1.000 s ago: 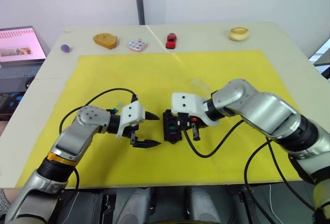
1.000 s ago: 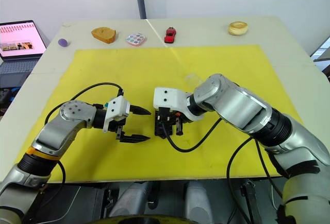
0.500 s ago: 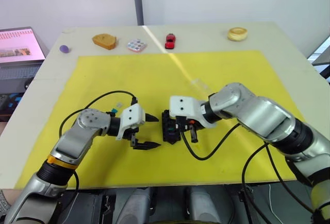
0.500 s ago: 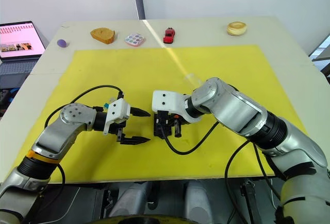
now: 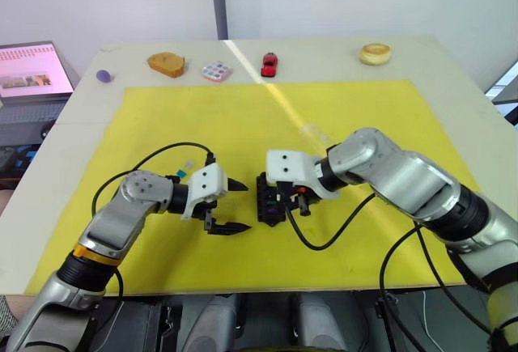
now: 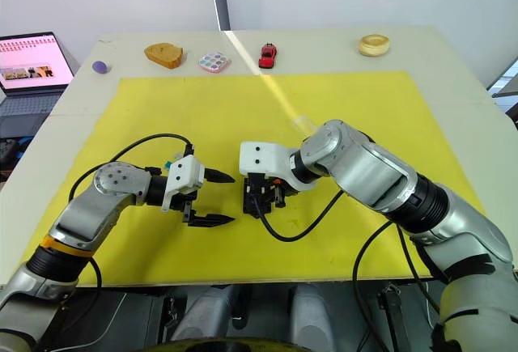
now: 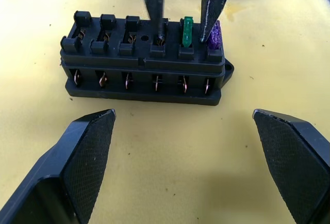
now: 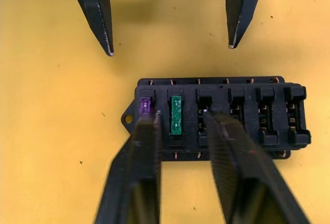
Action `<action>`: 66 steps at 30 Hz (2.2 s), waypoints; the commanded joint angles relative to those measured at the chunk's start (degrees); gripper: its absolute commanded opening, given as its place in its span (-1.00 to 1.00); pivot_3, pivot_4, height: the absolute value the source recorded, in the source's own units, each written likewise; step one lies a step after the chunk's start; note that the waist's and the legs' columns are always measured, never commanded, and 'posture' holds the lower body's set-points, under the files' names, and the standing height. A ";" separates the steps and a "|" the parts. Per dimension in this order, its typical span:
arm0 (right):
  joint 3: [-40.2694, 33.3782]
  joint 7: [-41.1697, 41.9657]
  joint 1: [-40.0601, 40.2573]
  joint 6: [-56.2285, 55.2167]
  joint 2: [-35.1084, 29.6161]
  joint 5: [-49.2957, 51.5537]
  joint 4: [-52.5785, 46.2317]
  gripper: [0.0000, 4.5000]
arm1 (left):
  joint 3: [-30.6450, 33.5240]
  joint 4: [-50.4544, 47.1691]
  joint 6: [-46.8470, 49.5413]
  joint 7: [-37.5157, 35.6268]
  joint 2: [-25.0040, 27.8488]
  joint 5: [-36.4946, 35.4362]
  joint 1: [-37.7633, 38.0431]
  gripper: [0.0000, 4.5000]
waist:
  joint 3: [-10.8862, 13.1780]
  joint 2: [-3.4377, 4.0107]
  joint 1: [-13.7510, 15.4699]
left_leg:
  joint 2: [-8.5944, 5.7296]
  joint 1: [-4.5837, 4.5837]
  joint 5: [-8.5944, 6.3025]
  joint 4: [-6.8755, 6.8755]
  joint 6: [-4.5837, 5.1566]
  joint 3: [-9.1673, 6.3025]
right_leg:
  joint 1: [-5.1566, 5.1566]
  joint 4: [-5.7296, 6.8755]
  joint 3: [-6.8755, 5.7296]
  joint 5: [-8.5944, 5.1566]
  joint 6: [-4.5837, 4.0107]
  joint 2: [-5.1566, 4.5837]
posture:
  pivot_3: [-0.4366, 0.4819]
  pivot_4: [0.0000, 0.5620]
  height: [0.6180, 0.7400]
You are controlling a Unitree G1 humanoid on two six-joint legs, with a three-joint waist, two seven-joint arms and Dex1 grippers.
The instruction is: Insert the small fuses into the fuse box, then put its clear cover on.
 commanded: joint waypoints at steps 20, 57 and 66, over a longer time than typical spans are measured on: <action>-6.79 2.25 0.11 -0.56 -0.38 3.37 -1.82 -0.99 | 0.91 -0.29 -1.39 0.53 0.07 0.18 -0.80 1.00 | 0.00 0.00 0.00 | -0.01 -0.01 0.00 0.00 0.00 0.00 | -0.01 0.00 0.00 0.00 0.00 -0.01 | -0.05 -0.47 1.00; -13.90 2.85 4.14 -10.27 2.08 1.41 2.44 -0.99 | 4.91 -4.24 4.35 1.88 0.71 -4.44 -0.47 1.00 | -0.01 -0.02 -0.02 | -0.01 0.02 0.00 0.02 0.00 -0.04 | 0.05 0.01 -0.02 0.00 0.00 0.00 | -0.05 -0.47 1.00; -28.16 4.46 10.17 -21.51 -6.82 1.65 4.77 -0.88 | 21.58 -11.64 20.33 4.34 11.26 -15.58 4.65 1.00 | 0.00 -0.02 0.09 | 0.00 0.01 0.00 0.00 0.00 -0.04 | 0.03 0.01 -0.02 0.00 0.00 0.01 | -0.05 -0.47 1.00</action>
